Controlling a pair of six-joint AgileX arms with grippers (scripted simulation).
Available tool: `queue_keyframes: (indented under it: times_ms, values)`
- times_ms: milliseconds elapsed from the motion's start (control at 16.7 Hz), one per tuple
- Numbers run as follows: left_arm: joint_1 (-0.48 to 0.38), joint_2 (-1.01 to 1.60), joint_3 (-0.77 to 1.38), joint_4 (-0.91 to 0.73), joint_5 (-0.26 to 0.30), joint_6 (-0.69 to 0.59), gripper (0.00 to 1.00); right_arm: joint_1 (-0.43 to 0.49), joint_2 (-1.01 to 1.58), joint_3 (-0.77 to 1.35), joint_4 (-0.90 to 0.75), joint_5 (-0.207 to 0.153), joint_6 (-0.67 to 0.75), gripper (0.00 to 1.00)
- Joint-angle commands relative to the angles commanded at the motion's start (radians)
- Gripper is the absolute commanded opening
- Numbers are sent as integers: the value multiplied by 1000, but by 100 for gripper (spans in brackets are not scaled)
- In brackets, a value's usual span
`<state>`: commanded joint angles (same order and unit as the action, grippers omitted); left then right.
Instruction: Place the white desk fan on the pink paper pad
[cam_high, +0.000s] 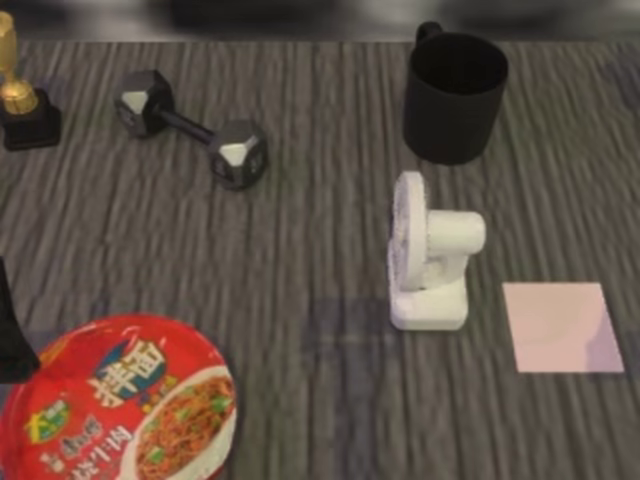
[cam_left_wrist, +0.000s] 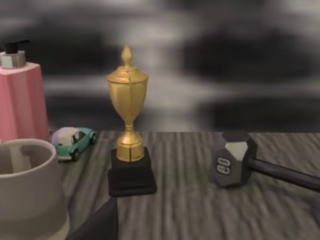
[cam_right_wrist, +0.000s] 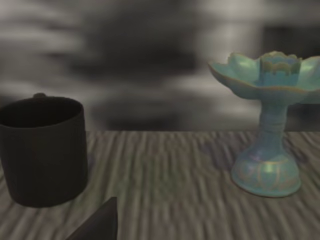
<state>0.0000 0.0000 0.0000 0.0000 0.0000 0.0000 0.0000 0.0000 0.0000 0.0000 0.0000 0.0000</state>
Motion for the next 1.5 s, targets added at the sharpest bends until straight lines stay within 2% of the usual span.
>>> queue_keyframes:
  times_ms: [300,660,960,1500]
  values:
    - [0,0,0,0,0,0,100,10,53,35,-38,3,4,100]
    - [0,0,0,0,0,0,100,75,367,300,-270,21,51,100]
    - [0,0,0,0,0,0,100,165,732,690,-539,32,136,100]
    - [0,0,0,0,0,0,100,366,1471,1584,-1057,25,359,100]
